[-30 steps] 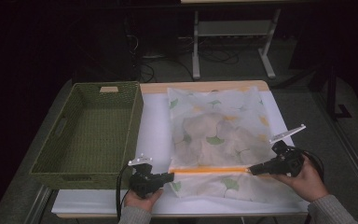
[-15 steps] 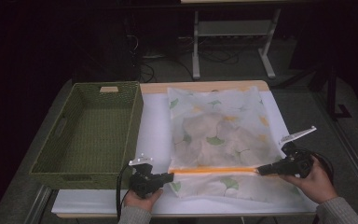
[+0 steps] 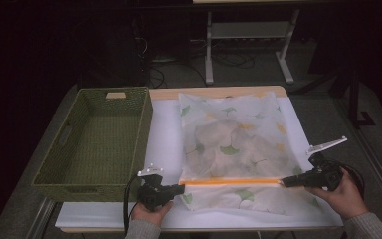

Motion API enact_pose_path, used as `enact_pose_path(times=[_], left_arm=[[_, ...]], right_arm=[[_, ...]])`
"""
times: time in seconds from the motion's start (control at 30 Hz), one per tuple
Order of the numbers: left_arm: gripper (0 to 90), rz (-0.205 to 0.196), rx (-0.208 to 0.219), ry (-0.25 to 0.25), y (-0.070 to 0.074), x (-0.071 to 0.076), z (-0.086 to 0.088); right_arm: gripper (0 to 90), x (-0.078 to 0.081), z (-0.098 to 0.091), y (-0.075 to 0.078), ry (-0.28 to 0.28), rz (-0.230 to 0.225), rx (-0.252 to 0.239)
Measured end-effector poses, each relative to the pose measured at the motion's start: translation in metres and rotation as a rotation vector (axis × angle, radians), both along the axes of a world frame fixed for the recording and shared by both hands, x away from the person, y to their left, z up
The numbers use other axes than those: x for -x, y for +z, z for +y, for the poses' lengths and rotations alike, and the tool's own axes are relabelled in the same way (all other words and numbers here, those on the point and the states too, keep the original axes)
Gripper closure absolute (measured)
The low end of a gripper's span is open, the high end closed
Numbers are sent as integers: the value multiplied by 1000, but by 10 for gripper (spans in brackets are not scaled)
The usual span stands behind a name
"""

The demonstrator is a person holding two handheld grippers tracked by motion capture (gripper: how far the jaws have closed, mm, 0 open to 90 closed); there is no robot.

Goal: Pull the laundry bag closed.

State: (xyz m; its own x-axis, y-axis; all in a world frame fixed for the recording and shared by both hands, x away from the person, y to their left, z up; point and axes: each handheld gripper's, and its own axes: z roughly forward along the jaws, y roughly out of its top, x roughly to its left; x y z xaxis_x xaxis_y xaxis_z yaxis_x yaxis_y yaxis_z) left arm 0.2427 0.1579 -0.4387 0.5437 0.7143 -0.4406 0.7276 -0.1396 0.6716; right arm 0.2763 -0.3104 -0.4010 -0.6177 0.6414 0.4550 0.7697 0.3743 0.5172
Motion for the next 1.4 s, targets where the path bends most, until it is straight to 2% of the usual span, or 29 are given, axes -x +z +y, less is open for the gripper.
enact_pose_path(times=[0.7,1.4], left_arm=[[858,0,-4,1,-3,1,3],[858,-3,-10,1,-1,2,3]], right_arm=[[897,2,-14,-6,-30,-1,-19],[897,8,-33,-5,-69,-9,-11]])
